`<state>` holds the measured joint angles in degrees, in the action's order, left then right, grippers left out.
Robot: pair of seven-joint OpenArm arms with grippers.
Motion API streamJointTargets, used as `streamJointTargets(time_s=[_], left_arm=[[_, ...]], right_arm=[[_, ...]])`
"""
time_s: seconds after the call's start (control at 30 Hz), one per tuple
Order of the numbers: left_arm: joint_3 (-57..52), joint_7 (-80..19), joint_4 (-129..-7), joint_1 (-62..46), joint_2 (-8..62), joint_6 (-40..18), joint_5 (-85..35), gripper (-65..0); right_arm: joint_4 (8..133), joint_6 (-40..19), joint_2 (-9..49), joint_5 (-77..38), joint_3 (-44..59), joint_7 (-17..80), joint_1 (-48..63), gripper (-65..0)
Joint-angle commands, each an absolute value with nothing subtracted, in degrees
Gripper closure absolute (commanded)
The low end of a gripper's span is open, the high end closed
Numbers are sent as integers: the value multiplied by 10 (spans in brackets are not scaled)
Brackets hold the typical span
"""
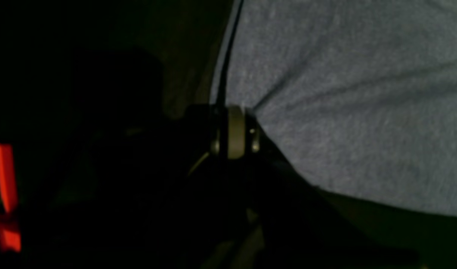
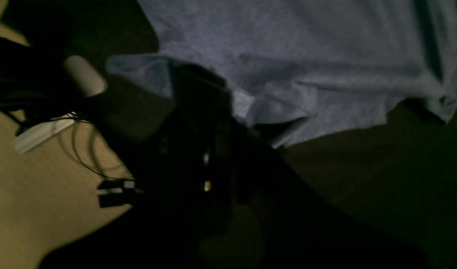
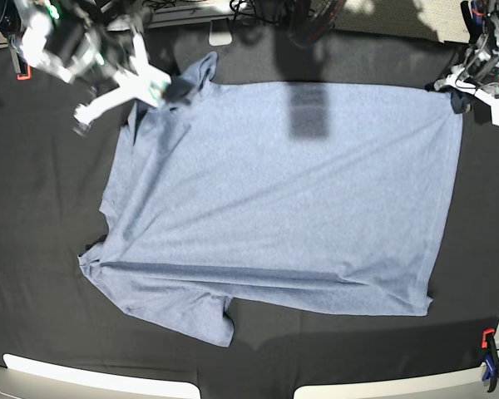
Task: Layout the t-shirt on the table in an organized manner, then fold the t-shirt properly
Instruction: 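Grasp the shirt corners with both grippers and pull them apart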
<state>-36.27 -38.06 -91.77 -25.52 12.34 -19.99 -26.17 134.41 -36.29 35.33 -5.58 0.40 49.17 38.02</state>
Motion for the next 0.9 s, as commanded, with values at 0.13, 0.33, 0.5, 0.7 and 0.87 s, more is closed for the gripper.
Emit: streamJointTargets(time_s=[0.13, 0.33, 0.5, 0.7, 0.87], left_arm=[[-375, -389, -924, -272, 134, -218, -266, 0], [-375, -388, -924, -275, 135, -226, -277, 0], [-375, -388, -924, -275, 143, -228, -281, 0], [-375, -390, -924, -276, 153, -228, -286, 0], [-375, -390, -924, -276, 153, -228, -286, 0]], right_arm=[[1350, -365, 357, -64, 76, 505, 477, 0], [1350, -365, 357, -92, 112, 501, 578, 0], [1350, -384, 357, -128, 113, 501, 629, 0], [1350, -392, 357, -186, 114, 524, 648, 0], [1350, -392, 357, -173, 114, 488, 640, 0]])
